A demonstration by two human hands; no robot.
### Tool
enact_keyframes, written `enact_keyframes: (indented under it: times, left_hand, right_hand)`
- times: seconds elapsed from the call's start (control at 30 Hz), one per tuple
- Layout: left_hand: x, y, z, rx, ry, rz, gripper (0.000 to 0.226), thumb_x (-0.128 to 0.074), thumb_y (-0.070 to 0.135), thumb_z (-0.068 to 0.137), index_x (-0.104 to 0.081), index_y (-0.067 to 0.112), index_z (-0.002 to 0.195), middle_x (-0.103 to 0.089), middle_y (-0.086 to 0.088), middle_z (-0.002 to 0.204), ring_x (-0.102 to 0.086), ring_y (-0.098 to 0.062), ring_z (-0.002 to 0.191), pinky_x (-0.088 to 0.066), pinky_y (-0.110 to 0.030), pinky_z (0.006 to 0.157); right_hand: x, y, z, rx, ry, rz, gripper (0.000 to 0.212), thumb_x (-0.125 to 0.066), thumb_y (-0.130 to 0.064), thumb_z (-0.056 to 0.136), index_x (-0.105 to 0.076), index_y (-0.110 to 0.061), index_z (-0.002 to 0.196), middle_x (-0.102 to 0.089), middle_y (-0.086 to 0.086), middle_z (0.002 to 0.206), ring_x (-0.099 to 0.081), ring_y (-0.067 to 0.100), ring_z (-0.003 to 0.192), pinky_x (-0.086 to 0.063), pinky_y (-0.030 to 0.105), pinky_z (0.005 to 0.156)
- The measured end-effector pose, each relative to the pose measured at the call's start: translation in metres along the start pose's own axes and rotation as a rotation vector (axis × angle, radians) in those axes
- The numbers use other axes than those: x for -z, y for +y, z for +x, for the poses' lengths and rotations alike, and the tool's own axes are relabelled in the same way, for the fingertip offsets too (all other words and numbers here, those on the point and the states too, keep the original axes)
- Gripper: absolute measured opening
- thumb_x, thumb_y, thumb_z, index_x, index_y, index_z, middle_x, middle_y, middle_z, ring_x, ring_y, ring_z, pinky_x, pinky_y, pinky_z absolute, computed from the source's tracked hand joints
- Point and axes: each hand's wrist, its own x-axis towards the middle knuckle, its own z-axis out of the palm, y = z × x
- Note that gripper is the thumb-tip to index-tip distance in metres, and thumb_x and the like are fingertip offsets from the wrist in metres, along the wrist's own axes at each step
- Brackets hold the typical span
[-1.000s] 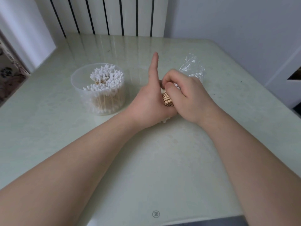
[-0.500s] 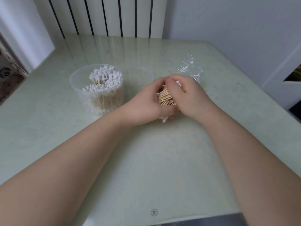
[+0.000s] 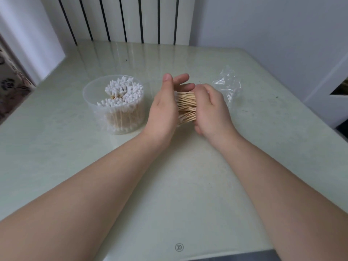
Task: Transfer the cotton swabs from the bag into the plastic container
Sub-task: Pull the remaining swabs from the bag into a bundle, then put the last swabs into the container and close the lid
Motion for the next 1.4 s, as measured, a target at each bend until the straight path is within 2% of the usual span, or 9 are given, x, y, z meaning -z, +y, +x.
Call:
enact_keyframes:
  times: [0.1, 0.23, 0.47, 0.67, 0.9, 1.03, 1.13, 1.27, 1.4]
  left_hand:
    - [-0.001, -0.001, 0.000, -0.063, 0.049, 0.009, 0.050, -0.026, 0.046, 0.108, -0.069, 0.021, 0.117, -0.076, -0.003, 0.111, -0.072, -0.022, 0.106, -0.054, -0.051, 0.100]
    - [0.000, -0.002, 0.000, -0.078, 0.064, -0.011, 0.047, -0.028, 0.046, 0.106, -0.069, 0.024, 0.114, -0.076, -0.001, 0.111, -0.072, -0.025, 0.107, -0.053, -0.053, 0.100]
    - [0.004, 0.001, -0.001, -0.050, -0.048, -0.053, 0.047, -0.031, 0.045, 0.106, -0.069, 0.019, 0.114, -0.075, -0.006, 0.113, -0.071, -0.031, 0.109, -0.053, -0.057, 0.099]
    - [0.006, 0.019, -0.009, -0.090, -0.028, 0.055, 0.042, -0.033, 0.049, 0.098, -0.066, 0.029, 0.114, -0.072, -0.003, 0.120, -0.069, -0.022, 0.113, -0.052, -0.055, 0.102]
    - [0.007, 0.050, -0.012, -0.122, -0.023, 0.160, 0.031, -0.036, 0.031, 0.108, -0.064, 0.026, 0.118, -0.071, 0.003, 0.115, -0.066, -0.014, 0.113, -0.052, -0.045, 0.103]
    - [0.018, 0.069, -0.013, -0.140, 0.007, 0.158, 0.028, -0.041, 0.032, 0.103, -0.066, 0.027, 0.113, -0.072, 0.002, 0.113, -0.067, -0.016, 0.109, -0.055, -0.042, 0.099]
    - [0.036, 0.086, -0.017, -0.137, 0.046, 0.107, 0.030, -0.039, 0.023, 0.107, -0.063, 0.015, 0.124, -0.069, -0.003, 0.116, -0.068, -0.012, 0.105, -0.056, -0.028, 0.088]
    - [0.065, 0.106, -0.021, -0.161, 0.108, 0.143, 0.029, -0.039, 0.019, 0.107, -0.063, 0.017, 0.123, -0.070, -0.003, 0.116, -0.068, -0.014, 0.109, -0.057, -0.033, 0.093]
    - [0.095, 0.116, -0.021, -0.184, 0.188, 0.195, 0.029, -0.039, 0.019, 0.106, -0.063, 0.020, 0.122, -0.070, 0.000, 0.114, -0.068, -0.011, 0.106, -0.057, -0.031, 0.089]
  right_hand:
    - [-0.008, 0.003, 0.001, -0.024, 0.004, 0.033, 0.028, -0.036, -0.048, 0.087, -0.060, -0.039, 0.077, -0.058, -0.010, 0.068, -0.060, 0.026, 0.075, -0.041, 0.035, 0.067]
    - [-0.012, 0.007, 0.001, -0.023, 0.023, 0.011, 0.032, -0.038, -0.050, 0.089, -0.051, -0.023, 0.081, -0.057, -0.006, 0.068, -0.060, 0.028, 0.072, -0.043, 0.036, 0.064]
    - [-0.001, 0.004, 0.000, -0.010, 0.072, 0.060, 0.032, -0.050, -0.047, 0.089, -0.047, -0.020, 0.071, -0.051, -0.002, 0.060, -0.049, 0.022, 0.058, -0.038, 0.032, 0.059]
    - [0.008, -0.009, -0.004, -0.079, 0.122, 0.124, 0.033, -0.055, -0.041, 0.091, -0.043, -0.021, 0.066, -0.046, 0.003, 0.062, -0.044, 0.021, 0.053, -0.033, 0.026, 0.047]
    - [0.015, -0.036, -0.010, -0.097, 0.090, 0.146, 0.030, -0.052, -0.032, 0.098, -0.046, -0.020, 0.071, -0.046, 0.003, 0.058, -0.039, 0.020, 0.044, -0.030, 0.023, 0.038]
    - [0.010, -0.060, -0.013, -0.064, 0.079, 0.143, 0.031, -0.050, -0.031, 0.100, -0.044, -0.019, 0.072, -0.046, 0.003, 0.058, -0.038, 0.018, 0.041, -0.028, 0.021, 0.038]
    - [-0.001, -0.078, -0.013, -0.087, 0.069, 0.203, 0.033, -0.050, -0.031, 0.101, -0.044, -0.021, 0.071, -0.046, 0.001, 0.062, -0.037, 0.015, 0.041, -0.027, 0.019, 0.039]
    - [-0.022, -0.091, -0.008, -0.114, 0.048, 0.265, 0.033, -0.052, -0.032, 0.101, -0.041, -0.020, 0.072, -0.043, 0.003, 0.064, -0.033, 0.016, 0.044, -0.025, 0.019, 0.040]
    - [-0.047, -0.100, -0.003, -0.113, 0.014, 0.256, 0.031, -0.051, -0.033, 0.101, -0.043, -0.019, 0.075, -0.044, 0.001, 0.063, -0.033, 0.016, 0.044, -0.026, 0.021, 0.040]
